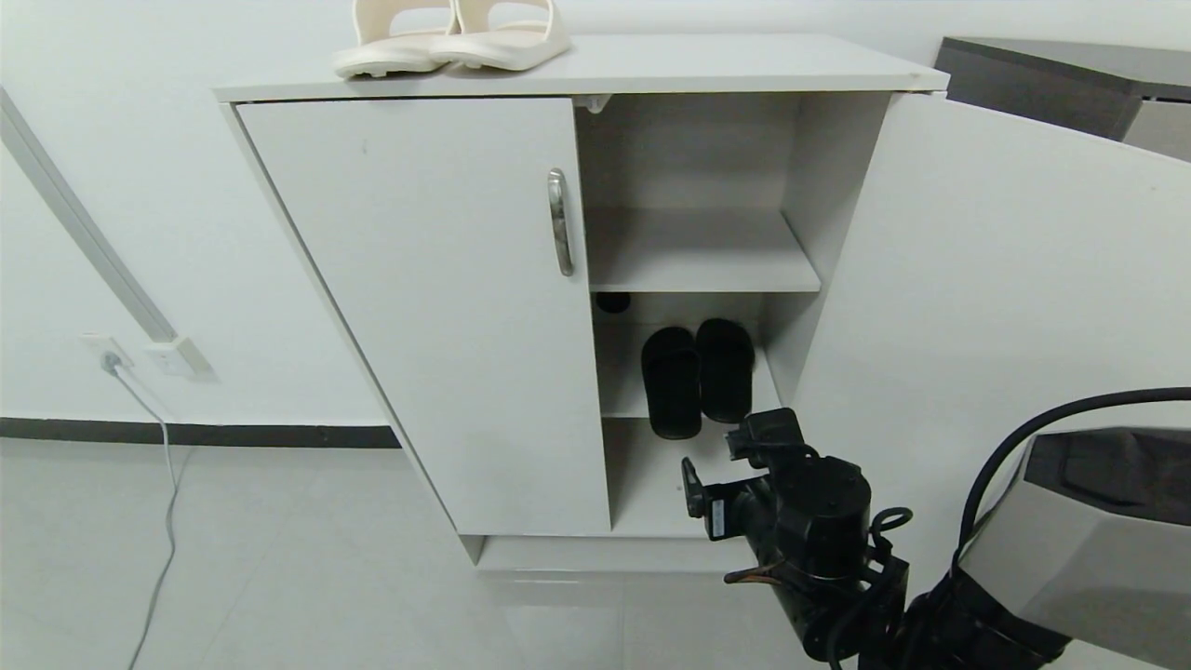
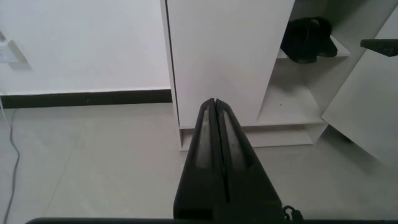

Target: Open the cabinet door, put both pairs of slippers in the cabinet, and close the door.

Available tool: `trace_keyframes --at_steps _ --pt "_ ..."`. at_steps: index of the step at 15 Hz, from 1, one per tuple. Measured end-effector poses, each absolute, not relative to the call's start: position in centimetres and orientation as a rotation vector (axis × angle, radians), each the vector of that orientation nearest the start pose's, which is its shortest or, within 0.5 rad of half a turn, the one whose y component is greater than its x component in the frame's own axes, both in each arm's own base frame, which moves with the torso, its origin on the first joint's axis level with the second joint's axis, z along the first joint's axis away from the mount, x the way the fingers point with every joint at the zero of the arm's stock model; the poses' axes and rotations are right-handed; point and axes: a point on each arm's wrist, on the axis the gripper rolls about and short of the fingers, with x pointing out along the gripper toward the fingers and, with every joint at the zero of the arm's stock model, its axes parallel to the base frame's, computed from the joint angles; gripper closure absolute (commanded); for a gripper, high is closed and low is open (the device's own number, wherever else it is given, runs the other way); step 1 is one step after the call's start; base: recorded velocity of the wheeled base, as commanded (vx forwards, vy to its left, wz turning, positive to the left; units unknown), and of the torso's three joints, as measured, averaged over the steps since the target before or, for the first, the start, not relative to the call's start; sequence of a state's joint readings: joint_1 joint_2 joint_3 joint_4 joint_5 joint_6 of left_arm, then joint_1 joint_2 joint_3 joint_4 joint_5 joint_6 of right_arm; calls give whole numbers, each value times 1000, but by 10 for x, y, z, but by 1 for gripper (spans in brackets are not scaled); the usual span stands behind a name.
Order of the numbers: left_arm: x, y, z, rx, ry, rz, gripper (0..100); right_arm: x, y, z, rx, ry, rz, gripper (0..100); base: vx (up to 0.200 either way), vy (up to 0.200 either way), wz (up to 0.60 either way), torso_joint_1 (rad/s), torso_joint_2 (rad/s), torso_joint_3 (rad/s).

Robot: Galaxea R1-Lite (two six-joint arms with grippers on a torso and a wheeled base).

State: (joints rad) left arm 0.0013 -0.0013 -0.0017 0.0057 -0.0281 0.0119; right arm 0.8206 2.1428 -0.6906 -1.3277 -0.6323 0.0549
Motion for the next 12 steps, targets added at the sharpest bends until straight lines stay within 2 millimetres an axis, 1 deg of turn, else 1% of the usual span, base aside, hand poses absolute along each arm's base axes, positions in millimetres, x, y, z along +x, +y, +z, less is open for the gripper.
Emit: trace_keyframes --at_steps 6,12 --pt "-23 -1 75 12 3 -27 100 251 250 75 -30 100 185 0 0 0 0 0 0 12" --pt "-23 -1 75 12 3 -27 100 250 250 74 -32 102 187 0 0 0 0 1 2 179"
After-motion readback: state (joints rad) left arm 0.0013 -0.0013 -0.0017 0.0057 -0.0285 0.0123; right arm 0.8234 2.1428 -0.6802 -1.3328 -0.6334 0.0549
